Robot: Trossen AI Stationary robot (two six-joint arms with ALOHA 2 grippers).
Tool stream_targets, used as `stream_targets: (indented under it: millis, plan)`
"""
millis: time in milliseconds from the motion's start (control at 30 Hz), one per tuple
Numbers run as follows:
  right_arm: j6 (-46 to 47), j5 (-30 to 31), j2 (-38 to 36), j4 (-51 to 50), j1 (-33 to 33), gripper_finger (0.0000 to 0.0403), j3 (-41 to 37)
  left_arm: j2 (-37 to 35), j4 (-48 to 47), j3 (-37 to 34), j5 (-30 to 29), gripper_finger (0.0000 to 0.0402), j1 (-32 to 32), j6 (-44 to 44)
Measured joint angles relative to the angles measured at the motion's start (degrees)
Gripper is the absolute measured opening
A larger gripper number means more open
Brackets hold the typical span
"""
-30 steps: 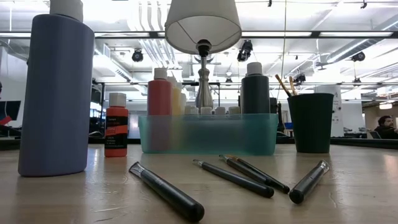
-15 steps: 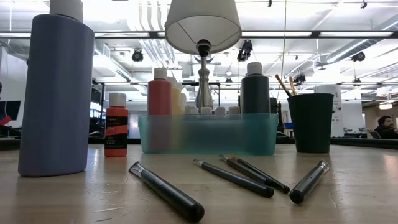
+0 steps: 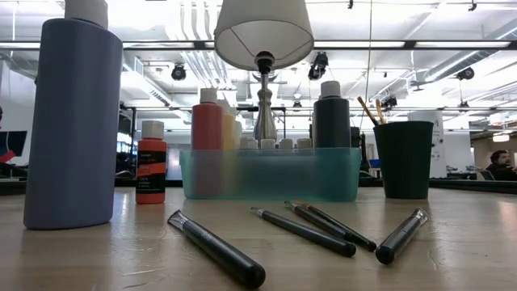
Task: Pick & Place Paint Supplies
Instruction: Put the orange paint bottle into the green bin
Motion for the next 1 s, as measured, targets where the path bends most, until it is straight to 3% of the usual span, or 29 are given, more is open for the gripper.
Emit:
stream_targets:
  millis: [433,1000]
  plan:
    - [0.4,0.4,2.5,3.6,0.4,0.0226,-0.6,0.5,0.0,0.0,0.0,0.0122,0.0,-0.2]
    - [0.6,1.4,2.4,12.6,0.5,0.0240,-12.3,2.5,0.0,0.0,0.0,0.0122,0.0,-0.1]
